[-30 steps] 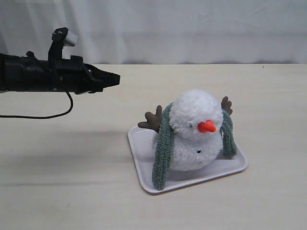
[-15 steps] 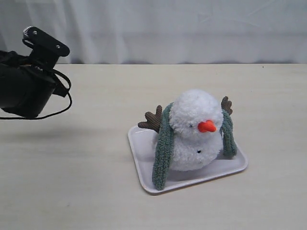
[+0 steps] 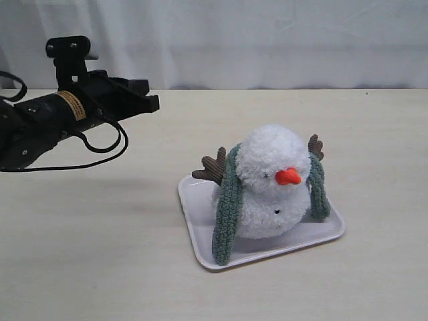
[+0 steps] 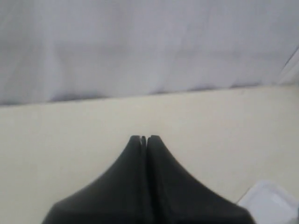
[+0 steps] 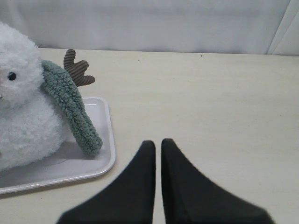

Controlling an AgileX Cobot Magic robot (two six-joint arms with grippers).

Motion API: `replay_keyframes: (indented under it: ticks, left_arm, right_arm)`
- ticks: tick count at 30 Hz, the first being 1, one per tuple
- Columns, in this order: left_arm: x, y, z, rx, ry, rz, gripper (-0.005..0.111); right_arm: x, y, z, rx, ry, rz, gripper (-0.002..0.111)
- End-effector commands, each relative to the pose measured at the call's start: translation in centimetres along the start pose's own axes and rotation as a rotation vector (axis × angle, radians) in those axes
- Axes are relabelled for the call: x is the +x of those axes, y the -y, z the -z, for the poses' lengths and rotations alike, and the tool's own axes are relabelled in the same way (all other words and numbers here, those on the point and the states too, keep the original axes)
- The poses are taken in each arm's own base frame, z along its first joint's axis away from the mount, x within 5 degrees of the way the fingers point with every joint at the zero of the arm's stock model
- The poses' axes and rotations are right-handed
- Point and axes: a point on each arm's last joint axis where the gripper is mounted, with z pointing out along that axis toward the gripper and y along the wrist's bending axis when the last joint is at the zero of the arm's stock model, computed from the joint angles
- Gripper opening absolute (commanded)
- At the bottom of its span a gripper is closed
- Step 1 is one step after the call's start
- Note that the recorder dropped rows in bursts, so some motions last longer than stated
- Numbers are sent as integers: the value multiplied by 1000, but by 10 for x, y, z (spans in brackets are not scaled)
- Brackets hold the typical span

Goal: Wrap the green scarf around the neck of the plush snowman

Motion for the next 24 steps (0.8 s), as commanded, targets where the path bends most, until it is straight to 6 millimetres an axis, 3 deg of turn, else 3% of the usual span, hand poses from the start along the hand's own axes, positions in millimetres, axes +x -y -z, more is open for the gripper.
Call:
replay_keyframes:
  ticks: [1,5,11,19,24]
  left_arm:
    - [11,-17,-10,-191,-360,-128,0]
    - [19,-20,-13,-274,-487,-186,0]
    - [23,-9,-15,-244,-494,-176,0]
    - [29,19,-11,96,-114,-52,0]
    - [30,23,-9,145,-81,-189,0]
  right_arm:
    - [0,0,0,-3,12,0,4]
    - [0,0,0,-3,12,0,4]
    - [0,0,0,-3,12,0,4]
    - [0,0,0,-3,12,0,4]
    - [0,0,0,-3,12,0,4]
